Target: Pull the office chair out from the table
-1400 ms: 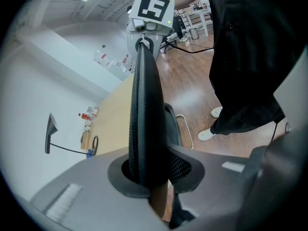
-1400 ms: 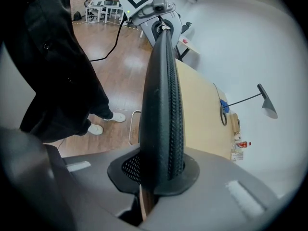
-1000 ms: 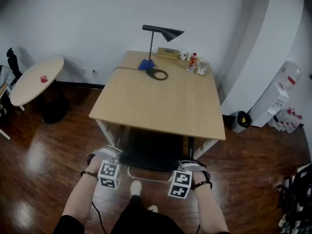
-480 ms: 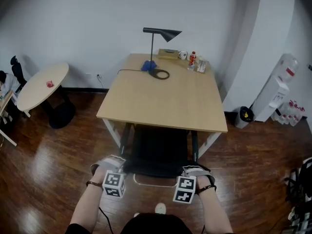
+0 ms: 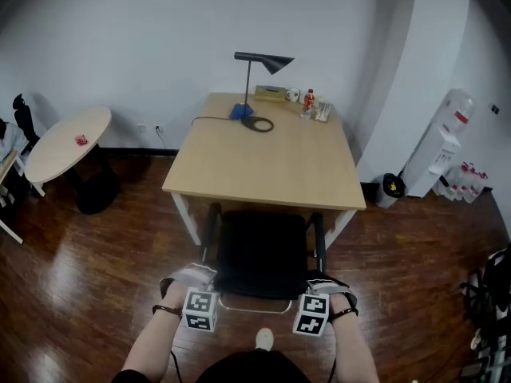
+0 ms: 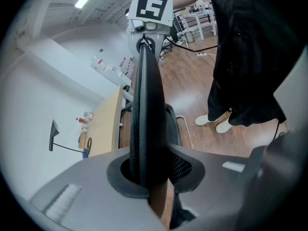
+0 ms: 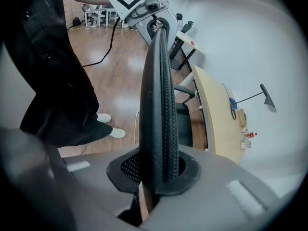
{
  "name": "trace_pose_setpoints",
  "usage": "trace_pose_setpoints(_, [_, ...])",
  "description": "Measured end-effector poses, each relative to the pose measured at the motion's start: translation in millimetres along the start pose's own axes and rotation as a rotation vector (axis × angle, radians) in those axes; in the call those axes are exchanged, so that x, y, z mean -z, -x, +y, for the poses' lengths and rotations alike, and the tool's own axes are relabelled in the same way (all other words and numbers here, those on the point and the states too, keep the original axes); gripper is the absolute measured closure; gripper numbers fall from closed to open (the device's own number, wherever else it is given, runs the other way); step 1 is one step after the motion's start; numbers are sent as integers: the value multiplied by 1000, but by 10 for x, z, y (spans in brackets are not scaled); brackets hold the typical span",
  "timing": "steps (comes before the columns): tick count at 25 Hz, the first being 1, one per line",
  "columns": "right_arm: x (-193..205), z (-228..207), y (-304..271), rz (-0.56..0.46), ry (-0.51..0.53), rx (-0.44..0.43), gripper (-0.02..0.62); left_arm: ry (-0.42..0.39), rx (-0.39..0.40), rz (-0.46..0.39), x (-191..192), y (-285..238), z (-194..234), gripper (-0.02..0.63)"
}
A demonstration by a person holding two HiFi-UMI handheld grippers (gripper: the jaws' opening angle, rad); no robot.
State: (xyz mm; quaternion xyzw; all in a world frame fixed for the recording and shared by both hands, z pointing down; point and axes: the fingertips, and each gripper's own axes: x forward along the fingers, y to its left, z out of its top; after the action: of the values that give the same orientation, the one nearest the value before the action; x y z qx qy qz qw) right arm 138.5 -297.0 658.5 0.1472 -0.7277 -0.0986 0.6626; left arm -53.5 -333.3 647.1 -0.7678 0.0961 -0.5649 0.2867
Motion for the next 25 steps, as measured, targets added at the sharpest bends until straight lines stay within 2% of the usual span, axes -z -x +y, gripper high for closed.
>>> trace_pose_setpoints(25, [-84, 1052, 407, 7, -34, -31, 538, -12, 52, -22, -258, 599, -904, 537])
